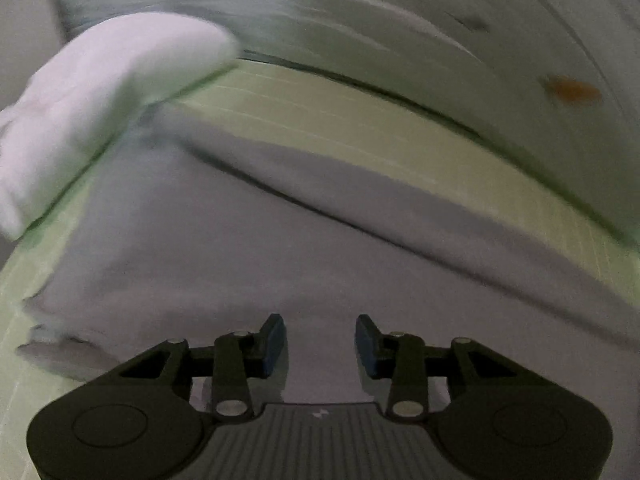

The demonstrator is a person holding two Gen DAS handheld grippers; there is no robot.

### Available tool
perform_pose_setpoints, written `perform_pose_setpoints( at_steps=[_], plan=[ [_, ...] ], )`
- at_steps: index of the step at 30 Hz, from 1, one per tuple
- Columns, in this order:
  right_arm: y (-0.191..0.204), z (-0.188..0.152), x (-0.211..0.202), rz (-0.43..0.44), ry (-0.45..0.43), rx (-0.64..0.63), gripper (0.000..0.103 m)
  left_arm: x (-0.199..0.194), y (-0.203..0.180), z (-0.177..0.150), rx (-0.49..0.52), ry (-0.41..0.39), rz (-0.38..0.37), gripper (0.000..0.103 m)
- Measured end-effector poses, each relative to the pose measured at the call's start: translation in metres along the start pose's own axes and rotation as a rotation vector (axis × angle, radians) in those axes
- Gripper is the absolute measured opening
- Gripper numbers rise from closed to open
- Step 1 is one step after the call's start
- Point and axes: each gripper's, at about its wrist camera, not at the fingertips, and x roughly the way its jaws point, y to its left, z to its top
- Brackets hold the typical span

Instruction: Fold clothes

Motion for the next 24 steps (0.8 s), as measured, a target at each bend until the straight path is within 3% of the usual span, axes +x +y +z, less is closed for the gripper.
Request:
perform_pose_setpoints(
  at_steps=[6,13,15,20,24],
  plan=[
    [0.058,0.005,0.021,0.066,0.02,-0.19,0.103,0.018,-0.056,0.001,0.215,-0.01,-0.089,0.057],
    [0.058,0.043,0.066,0.139,0.025,-0.112,0.103,0.052,-0.111,0.017,0.41,-0.08,-0.119,0.072],
    [0.057,0.054,0.078,0.141,0.011,-0.085,0.103,0.062,-0.119,0.028,0.384,-0.102,-0.122,0.078],
    [0.059,0.077,0.105,0.105,-0.008,-0.016,0.103,0.086,-0.125,0.064,0.26,-0.126,-0.081,0.078],
    [0.058,0.083,0.102,0.09,-0.008,0.037,0.103,0.081,-0.115,0.074,0.164,-0.128,-0.087,0.078]
  ],
)
